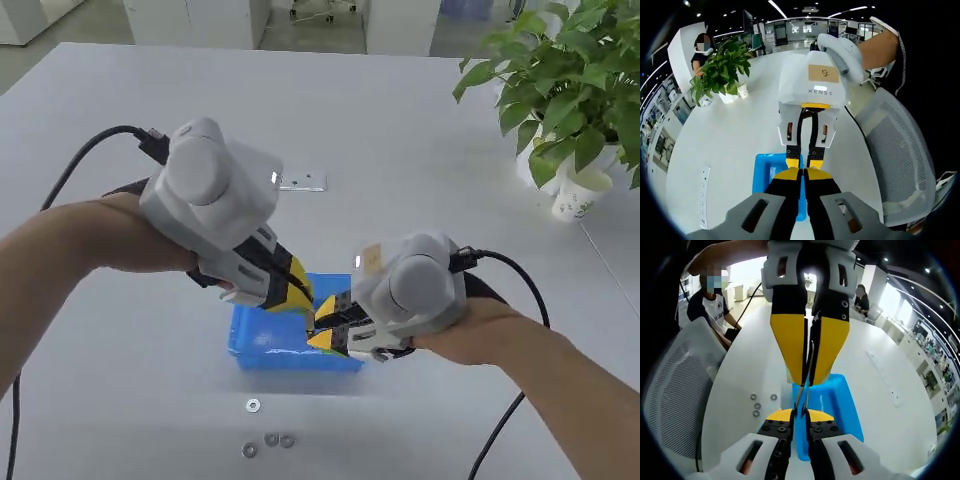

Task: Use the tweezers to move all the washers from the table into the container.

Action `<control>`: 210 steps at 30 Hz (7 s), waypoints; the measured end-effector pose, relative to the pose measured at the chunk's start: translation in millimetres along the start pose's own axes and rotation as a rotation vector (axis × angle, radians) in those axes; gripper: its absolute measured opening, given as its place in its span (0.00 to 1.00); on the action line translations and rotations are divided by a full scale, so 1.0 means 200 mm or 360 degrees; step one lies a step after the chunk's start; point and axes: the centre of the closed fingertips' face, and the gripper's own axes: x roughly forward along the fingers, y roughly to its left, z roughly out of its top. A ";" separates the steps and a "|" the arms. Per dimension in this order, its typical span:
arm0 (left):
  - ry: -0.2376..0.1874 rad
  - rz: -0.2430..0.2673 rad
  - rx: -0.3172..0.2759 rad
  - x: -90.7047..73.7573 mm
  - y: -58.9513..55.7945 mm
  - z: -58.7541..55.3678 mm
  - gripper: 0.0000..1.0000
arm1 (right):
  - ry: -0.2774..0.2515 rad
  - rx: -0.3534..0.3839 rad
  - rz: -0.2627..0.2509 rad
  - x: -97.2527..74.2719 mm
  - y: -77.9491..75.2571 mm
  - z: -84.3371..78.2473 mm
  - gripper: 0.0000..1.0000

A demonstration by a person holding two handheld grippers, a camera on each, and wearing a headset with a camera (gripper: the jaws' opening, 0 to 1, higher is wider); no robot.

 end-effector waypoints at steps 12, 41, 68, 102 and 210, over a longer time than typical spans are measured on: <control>0.0012 -0.0007 -0.0035 0.01 -0.12 -0.05 0.06 | -0.0010 0.0019 0.0042 0.03 0.13 0.00 0.11; 0.0076 -0.0066 -0.0080 0.10 -0.32 -0.19 0.06 | -0.0021 0.0072 0.0117 0.17 0.35 -0.07 0.11; 0.0126 -0.0131 -0.0093 0.18 -0.39 -0.29 0.06 | -0.0009 0.0116 0.0190 0.26 0.45 -0.13 0.12; 0.0121 -0.0136 -0.0095 0.20 -0.37 -0.29 0.06 | -0.0003 0.0143 0.0200 0.28 0.45 -0.14 0.11; 0.0107 -0.0109 0.0018 -0.03 -0.14 -0.01 0.06 | -0.0059 0.0120 0.0062 0.03 0.15 0.06 0.09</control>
